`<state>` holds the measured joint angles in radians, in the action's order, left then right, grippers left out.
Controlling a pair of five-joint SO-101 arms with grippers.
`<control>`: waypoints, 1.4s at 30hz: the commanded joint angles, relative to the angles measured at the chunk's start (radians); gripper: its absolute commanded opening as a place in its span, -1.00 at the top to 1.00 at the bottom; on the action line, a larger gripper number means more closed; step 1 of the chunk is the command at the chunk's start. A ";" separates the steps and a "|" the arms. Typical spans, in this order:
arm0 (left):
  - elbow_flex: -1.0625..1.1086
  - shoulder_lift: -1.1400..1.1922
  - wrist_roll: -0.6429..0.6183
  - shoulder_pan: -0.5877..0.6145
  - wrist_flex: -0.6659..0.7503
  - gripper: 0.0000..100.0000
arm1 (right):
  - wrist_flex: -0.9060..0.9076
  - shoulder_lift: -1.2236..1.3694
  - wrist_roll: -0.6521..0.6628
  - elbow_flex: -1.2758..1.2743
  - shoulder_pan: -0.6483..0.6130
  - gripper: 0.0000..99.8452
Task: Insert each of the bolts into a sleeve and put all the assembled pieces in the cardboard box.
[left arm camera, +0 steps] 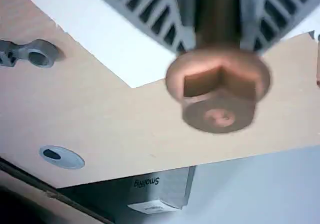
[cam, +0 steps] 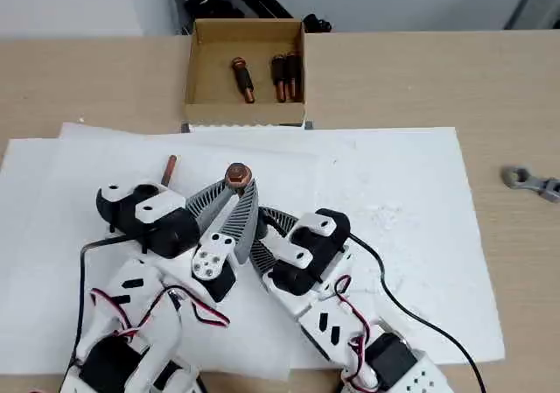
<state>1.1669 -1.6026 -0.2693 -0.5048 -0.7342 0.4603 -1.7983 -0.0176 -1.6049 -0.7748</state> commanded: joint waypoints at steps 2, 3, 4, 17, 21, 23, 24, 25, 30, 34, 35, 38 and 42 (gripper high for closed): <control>-0.047 -0.012 0.006 -0.005 -0.002 0.99 | -0.013 -0.008 0.011 0.008 0.012 0.99; -0.047 -0.011 0.006 -0.005 -0.002 0.99 | -0.013 -0.008 0.011 0.008 0.012 0.99; -0.044 -0.011 0.005 -0.005 0.000 0.99 | -0.013 -0.008 0.011 0.008 0.012 0.99; 0.008 -0.011 0.003 -0.006 0.043 0.99 | -0.013 -0.008 0.011 0.008 0.012 0.99; 0.012 -0.011 0.003 -0.002 0.051 0.99 | -0.013 -0.008 0.011 0.008 0.012 0.99; 0.041 -0.011 0.002 -0.002 0.089 0.99 | -0.013 -0.008 0.011 0.008 0.012 0.99; 0.058 -0.011 0.002 -0.002 0.114 0.99 | -0.013 -0.008 0.011 0.008 0.012 0.99; 0.073 -0.011 0.000 -0.002 0.133 0.99 | -0.013 -0.008 0.011 0.008 0.012 0.99; 0.079 -0.011 -0.018 0.000 0.150 0.99 | -0.013 -0.008 0.011 0.008 0.012 0.99; 0.079 -0.011 -0.017 0.000 0.149 0.99 | -0.013 -0.008 0.011 0.008 0.012 0.99; 0.079 -0.011 -0.017 0.000 0.147 0.99 | -0.013 -0.008 0.011 0.008 0.012 0.99; 0.082 -0.011 -0.015 0.000 0.146 0.99 | -0.013 -0.008 0.011 0.008 0.012 0.99; 0.077 -0.011 0.005 0.000 0.115 0.99 | -0.013 -0.008 0.011 0.008 0.012 0.99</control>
<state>1.2559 -1.6026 -0.2800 -0.5048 -0.6176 0.4603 -1.7983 -0.0176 -1.6080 -0.7687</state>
